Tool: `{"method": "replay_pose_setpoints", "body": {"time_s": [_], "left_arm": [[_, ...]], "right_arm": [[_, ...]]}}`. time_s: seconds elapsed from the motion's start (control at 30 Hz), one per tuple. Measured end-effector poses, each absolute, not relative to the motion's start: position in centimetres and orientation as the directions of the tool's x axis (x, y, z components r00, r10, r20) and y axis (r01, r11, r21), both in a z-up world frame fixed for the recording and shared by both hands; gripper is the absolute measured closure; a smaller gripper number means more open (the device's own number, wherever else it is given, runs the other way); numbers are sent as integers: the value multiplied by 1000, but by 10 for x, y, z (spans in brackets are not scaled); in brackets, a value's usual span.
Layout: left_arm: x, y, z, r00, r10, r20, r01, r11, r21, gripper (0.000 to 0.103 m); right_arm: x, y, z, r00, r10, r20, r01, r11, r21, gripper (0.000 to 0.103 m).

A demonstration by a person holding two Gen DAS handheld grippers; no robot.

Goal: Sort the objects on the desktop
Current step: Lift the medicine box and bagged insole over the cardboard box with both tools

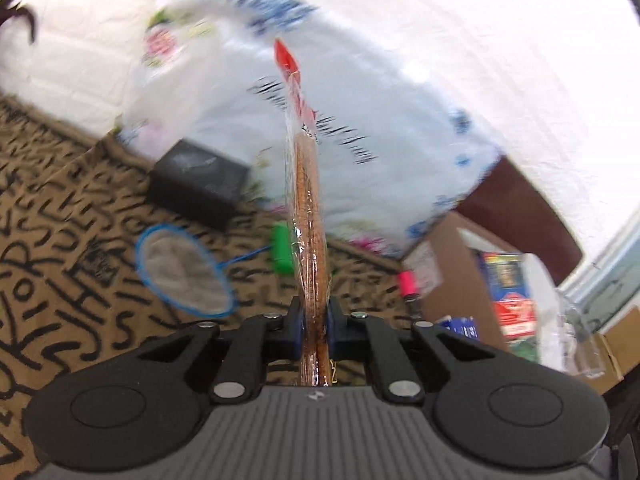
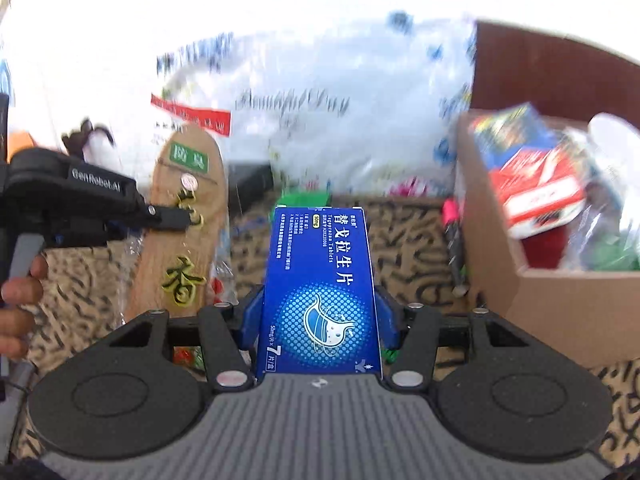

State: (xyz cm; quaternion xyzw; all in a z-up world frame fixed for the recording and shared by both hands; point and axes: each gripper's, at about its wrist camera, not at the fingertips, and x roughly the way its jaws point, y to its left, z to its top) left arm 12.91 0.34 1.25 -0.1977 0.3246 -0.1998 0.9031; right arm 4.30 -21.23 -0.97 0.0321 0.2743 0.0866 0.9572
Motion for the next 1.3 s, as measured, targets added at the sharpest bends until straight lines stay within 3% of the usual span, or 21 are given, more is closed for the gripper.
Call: {"method": "replay_pose_setpoints", "body": {"time_s": [0.3, 0.6, 0.93, 1.07, 1.13, 1.2, 1.3], "left_arm": [[110, -73, 73, 641, -657, -397, 435, 737, -518, 94], [129, -195, 115, 463, -821, -334, 578, 565, -588, 94], [173, -288, 85, 399, -837, -375, 573, 547, -610, 94], [194, -304, 64, 414, -793, -446, 545, 609, -577, 93], [199, -306, 53, 419, -767, -487, 540, 641, -546, 90], [202, -303, 48, 442, -736, -514, 532, 676, -510, 70], [202, -293, 52, 457, -729, -509, 559, 681, -474, 53]], "right_arm": [[0, -266, 38, 923, 112, -367, -72, 990, 122, 48], [-21, -366, 73, 962, -103, -255, 138, 983, 123, 48], [3, -452, 81, 934, -266, -236, 290, 954, 70, 48], [26, -465, 70, 927, -268, -263, 297, 952, 75, 48], [42, -466, 63, 925, -251, -284, 283, 956, 75, 48], [57, -463, 53, 922, -219, -320, 255, 964, 74, 48], [75, -454, 37, 906, -171, -386, 204, 978, 45, 47]]}}
